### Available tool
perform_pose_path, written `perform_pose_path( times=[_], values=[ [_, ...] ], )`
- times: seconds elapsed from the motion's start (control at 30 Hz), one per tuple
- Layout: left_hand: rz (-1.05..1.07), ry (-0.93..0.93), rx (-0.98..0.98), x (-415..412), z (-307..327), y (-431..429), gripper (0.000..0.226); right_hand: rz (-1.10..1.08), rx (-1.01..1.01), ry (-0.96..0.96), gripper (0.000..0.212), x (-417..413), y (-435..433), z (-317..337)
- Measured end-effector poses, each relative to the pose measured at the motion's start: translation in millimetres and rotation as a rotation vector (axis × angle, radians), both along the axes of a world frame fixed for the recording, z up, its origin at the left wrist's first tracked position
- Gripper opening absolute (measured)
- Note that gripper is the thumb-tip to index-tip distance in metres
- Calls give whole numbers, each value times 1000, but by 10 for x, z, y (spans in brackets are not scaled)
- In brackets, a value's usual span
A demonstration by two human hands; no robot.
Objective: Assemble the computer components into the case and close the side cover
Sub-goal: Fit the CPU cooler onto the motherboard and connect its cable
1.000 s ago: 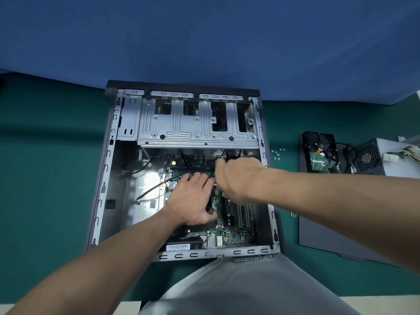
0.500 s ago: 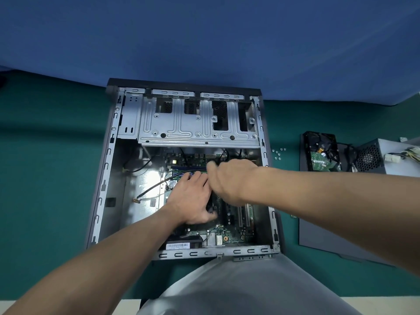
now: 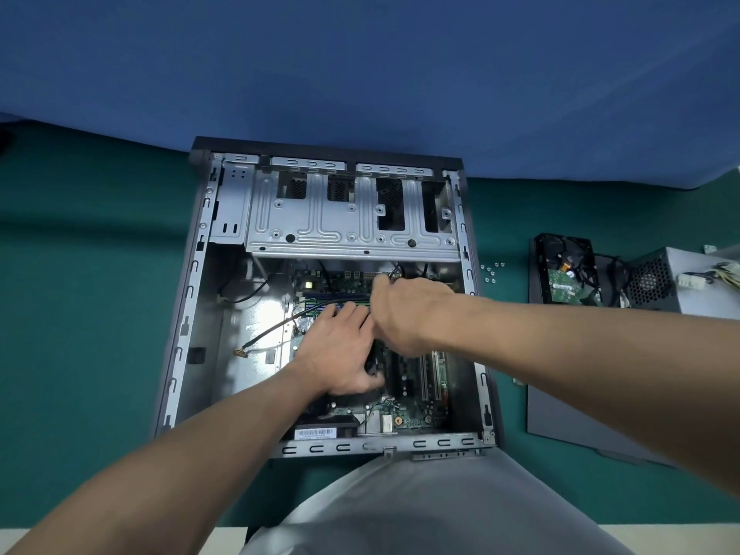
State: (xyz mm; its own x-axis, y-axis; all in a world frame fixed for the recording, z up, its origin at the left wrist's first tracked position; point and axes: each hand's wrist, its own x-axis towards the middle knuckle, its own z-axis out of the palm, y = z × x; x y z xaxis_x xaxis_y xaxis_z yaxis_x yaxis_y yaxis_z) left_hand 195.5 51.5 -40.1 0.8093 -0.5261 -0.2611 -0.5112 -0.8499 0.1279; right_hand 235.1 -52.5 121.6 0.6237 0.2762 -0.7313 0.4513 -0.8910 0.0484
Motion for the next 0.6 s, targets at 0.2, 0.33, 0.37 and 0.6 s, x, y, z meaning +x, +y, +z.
perform_pose_path(
  times=[0.2, 0.33, 0.37, 0.6],
  values=[
    [13, 27, -15, -11, 9, -3, 79, 855, 52, -232, 19, -54, -73, 32],
    [-1, 4, 16, 2, 1, -3, 87, 364, 88, -198, 18, -13, -109, -20],
    [0, -7, 8, 1, -1, 1, 87, 161, 84, -164, 18, 6, -94, -46],
    [-2, 14, 9, 5, 7, 0, 90, 534, -138, -114, 27, -8, -17, 51]
  ],
)
